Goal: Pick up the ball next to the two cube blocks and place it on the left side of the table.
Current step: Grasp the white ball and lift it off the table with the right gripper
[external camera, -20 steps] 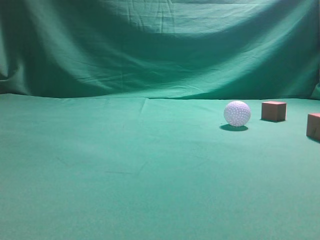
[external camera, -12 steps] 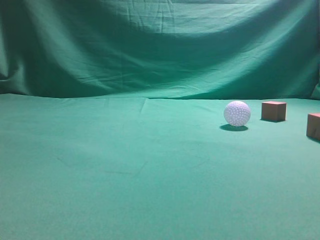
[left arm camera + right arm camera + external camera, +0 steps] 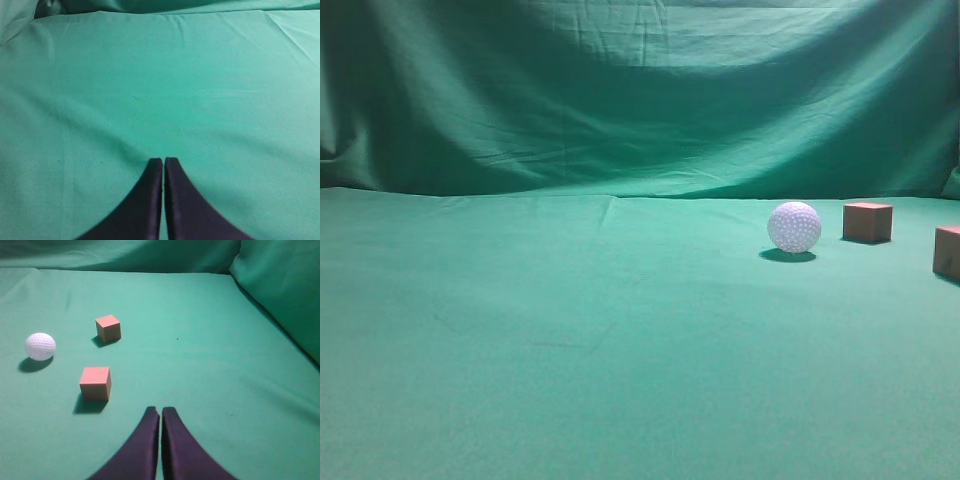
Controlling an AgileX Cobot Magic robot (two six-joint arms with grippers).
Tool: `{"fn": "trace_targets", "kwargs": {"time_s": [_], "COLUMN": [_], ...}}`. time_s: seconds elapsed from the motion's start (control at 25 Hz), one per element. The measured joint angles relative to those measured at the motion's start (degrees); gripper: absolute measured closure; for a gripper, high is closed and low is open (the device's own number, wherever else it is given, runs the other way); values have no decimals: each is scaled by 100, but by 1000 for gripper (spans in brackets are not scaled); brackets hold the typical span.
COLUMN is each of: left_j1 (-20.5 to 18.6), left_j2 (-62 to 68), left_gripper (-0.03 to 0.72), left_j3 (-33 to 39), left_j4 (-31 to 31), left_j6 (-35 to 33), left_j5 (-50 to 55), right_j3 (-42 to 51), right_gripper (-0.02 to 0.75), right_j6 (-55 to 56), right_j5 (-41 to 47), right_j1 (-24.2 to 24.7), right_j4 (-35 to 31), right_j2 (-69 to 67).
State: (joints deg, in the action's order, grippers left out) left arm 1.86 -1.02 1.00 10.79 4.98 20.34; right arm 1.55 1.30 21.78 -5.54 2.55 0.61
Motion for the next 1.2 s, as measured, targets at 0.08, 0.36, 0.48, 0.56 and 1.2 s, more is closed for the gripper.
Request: {"fn": "trace_targets", "kwargs": {"time_s": [0.08, 0.36, 0.48, 0.56, 1.2], "left_j1": [0, 0, 0, 0, 0], "left_j2": [0, 0, 0, 0, 0], "left_gripper": [688, 688, 688, 688, 688], "left_j3": [0, 0, 0, 0, 0], "left_j4": [0, 0, 0, 0, 0], "left_j6": [0, 0, 0, 0, 0], "left_j5": [0, 0, 0, 0, 0], "right_j3": [0, 9, 9, -104, -3432], "right_gripper": [738, 738, 738, 738, 738], "right_j6": [-8, 326, 349, 290, 45], "right_j5": [-13, -1802, -2846, -2932, 492], "right_j1": [0, 0, 0, 0, -108], "right_j4": [0, -1134, -1197, -1068, -532], "right_j2": [0, 0, 0, 0, -4070]}}
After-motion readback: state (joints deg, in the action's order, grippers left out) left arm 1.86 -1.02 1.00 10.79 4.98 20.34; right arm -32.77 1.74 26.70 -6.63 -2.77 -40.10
